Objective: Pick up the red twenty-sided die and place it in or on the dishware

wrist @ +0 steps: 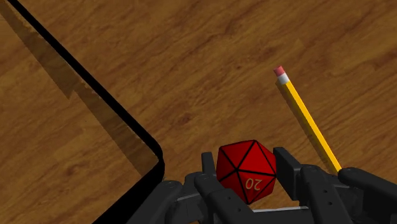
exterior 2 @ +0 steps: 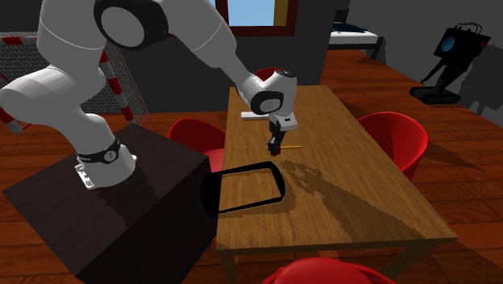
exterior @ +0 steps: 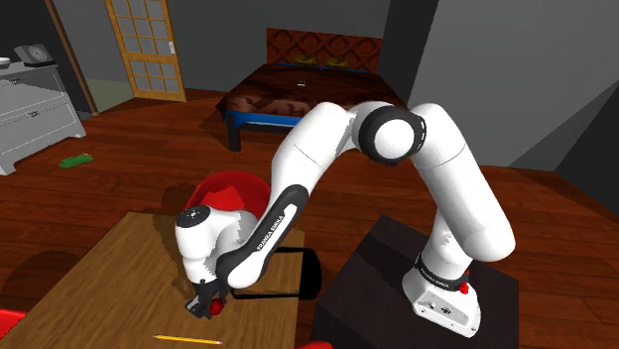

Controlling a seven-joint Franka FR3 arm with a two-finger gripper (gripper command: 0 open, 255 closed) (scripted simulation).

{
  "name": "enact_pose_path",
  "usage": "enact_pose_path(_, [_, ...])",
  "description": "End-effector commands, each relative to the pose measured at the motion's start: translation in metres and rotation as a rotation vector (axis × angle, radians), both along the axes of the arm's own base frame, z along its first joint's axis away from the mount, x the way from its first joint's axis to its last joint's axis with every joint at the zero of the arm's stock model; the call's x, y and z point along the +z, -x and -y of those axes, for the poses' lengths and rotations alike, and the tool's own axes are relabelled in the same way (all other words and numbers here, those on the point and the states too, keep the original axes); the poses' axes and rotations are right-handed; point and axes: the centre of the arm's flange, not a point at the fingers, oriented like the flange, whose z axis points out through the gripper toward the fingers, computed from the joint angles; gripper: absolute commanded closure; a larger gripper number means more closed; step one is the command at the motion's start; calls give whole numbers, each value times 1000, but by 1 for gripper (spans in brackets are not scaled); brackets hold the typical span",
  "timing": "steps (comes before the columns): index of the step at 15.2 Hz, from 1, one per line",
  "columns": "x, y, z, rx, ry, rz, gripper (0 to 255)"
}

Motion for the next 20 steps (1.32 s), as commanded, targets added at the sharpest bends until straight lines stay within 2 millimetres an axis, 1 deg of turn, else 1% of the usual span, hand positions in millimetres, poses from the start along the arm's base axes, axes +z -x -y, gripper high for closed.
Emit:
enact_pose_path(1, [12,0,0,0,0,0,255])
enact_pose_path(16, [89,0,0,0,0,0,255])
enact_pose_path(20, [90,3,53,0,0,0,255])
